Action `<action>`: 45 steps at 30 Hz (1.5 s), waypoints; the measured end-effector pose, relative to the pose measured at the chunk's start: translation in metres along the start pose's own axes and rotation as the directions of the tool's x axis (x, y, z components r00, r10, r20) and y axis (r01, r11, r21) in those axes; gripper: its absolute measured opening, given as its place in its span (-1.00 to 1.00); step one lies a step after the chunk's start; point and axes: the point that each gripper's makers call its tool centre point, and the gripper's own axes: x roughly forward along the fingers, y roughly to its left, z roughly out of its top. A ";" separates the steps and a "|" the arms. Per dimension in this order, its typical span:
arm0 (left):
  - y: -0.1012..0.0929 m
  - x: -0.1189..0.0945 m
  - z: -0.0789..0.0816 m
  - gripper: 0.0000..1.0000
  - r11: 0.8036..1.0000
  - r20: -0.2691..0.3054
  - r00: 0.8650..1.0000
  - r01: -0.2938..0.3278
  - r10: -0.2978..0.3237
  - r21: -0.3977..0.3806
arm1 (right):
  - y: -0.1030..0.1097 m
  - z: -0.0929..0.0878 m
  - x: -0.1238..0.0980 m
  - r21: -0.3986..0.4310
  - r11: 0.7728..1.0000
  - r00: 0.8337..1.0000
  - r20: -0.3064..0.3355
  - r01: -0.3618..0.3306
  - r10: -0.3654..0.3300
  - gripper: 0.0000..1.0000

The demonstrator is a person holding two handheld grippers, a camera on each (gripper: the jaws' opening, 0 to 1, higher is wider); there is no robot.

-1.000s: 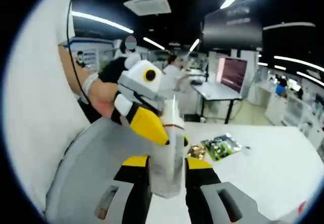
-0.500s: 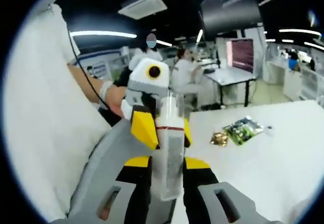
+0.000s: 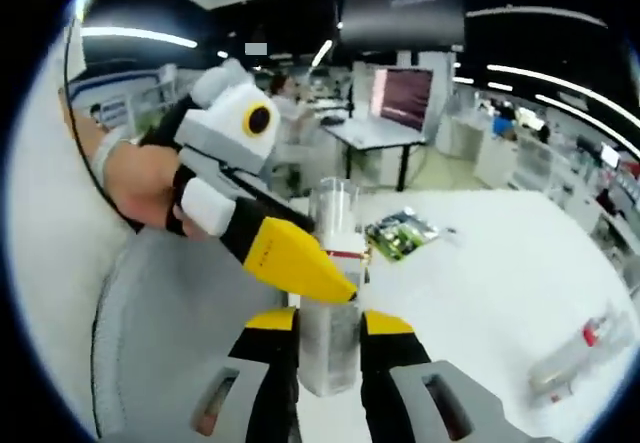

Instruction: Arrange the skincare products in the storage area until every visible bottle or jar stands upright without overlapping.

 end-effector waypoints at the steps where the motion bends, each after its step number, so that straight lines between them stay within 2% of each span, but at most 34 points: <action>1: -0.001 0.000 -0.001 -0.58 1.000 0.002 1.000 -0.003 0.003 -0.031 | 0.000 -0.002 -0.002 -0.006 1.000 1.000 -0.014 0.015 -0.015 -0.66; 2: -0.003 0.000 -0.002 -0.59 0.999 -0.002 1.000 0.002 -0.002 -0.046 | 0.002 -0.002 -0.002 -0.008 1.000 1.000 -0.020 0.013 -0.013 -0.65; 4: -0.006 -0.003 -0.006 -0.59 1.000 -0.023 1.000 0.018 -0.018 -0.012 | 0.006 -0.005 -0.004 0.006 1.000 0.999 -0.043 -0.011 0.012 -0.65; 6: -0.011 -0.004 -0.005 -0.60 0.998 -0.023 0.999 0.048 -0.050 -0.047 | 0.008 -0.002 -0.009 0.010 1.000 0.998 -0.054 -0.019 0.020 -0.64; 10: -0.021 -0.005 -0.002 -0.61 0.993 -0.008 0.994 0.107 -0.107 -0.039 | 0.012 0.001 -0.019 0.064 0.997 0.996 -0.073 -0.043 0.047 -0.64; 14: -0.034 -0.009 -0.009 -0.62 0.985 -0.037 0.984 0.175 -0.175 0.000 | 0.022 -0.002 -0.029 0.179 0.979 0.988 -0.099 -0.097 0.116 -0.65; 17: -0.045 -0.009 -0.009 -0.62 0.973 -0.038 0.973 0.229 -0.228 0.028 | 0.024 0.001 -0.039 0.269 0.957 0.989 -0.071 -0.108 0.132 -0.65; 20: -0.060 -0.011 -0.011 -0.62 0.952 -0.046 0.953 0.302 -0.300 0.053 | 0.027 0.004 -0.052 0.360 0.922 0.986 -0.030 -0.142 0.163 -0.67; 23: -0.073 -0.015 -0.012 -0.61 0.931 -0.051 0.934 0.356 -0.353 0.082 | 0.034 0.007 -0.064 0.417 0.887 0.977 0.016 -0.198 0.211 -0.68; 25: -0.080 -0.018 -0.012 -0.61 0.919 -0.051 0.926 0.377 -0.373 0.114 | 0.039 0.009 -0.070 0.416 0.883 0.974 0.036 -0.219 0.225 -0.67; 26: -0.089 -0.022 -0.012 -0.61 0.900 -0.053 0.910 0.414 -0.411 0.138 | 0.042 0.009 -0.072 0.417 0.878 0.970 0.040 -0.234 0.239 -0.66; 28: -0.093 -0.024 -0.013 -0.61 0.891 -0.057 0.903 0.431 -0.427 0.142 | 0.048 0.012 -0.077 0.420 0.873 0.966 0.046 -0.248 0.253 -0.65; 29: -0.098 -0.026 -0.014 -0.61 0.878 -0.065 0.890 0.455 -0.450 0.147 | 0.051 0.012 -0.078 0.418 0.872 0.965 0.048 -0.254 0.258 -0.65; 32: -0.107 -0.029 -0.017 -0.61 0.853 -0.080 0.866 0.499 -0.493 0.153 | 0.060 0.012 -0.082 0.424 0.864 0.961 0.058 -0.270 0.272 -0.64; 33: -0.111 -0.031 -0.018 -0.62 0.840 -0.085 0.853 0.521 -0.514 0.150 | 0.064 0.014 -0.085 0.420 0.864 0.959 0.064 -0.276 0.276 -0.64; 36: -0.118 -0.034 -0.020 -0.62 0.819 -0.094 0.832 0.555 -0.547 0.145 | 0.072 0.015 -0.089 0.417 0.866 0.960 0.078 -0.276 0.269 -0.64; 38: -0.119 -0.034 -0.022 -0.62 0.815 -0.100 0.826 0.563 -0.554 0.137 | 0.075 0.015 -0.089 0.437 0.862 0.966 0.088 -0.257 0.244 -0.64; 40: -0.121 -0.035 -0.022 -0.61 0.811 -0.104 0.822 0.570 -0.560 0.134 | 0.078 0.017 -0.089 0.432 0.869 0.970 0.103 -0.241 0.218 -0.65; 42: -0.119 -0.035 -0.023 -0.61 0.814 -0.110 0.824 0.566 -0.555 0.128 | 0.078 0.016 -0.087 0.432 0.877 0.978 0.100 -0.209 0.184 -0.67; 43: -0.117 -0.033 -0.022 -0.61 0.820 -0.106 0.831 0.556 -0.547 0.134 | 0.071 0.017 -0.086 0.408 0.900 0.987 0.103 -0.154 0.122 -0.68; 45: -0.111 -0.030 -0.019 -0.60 0.839 -0.087 0.848 0.530 -0.523 0.127 | 0.063 0.018 -0.085 0.397 0.914 0.992 0.120 -0.084 0.040 -0.70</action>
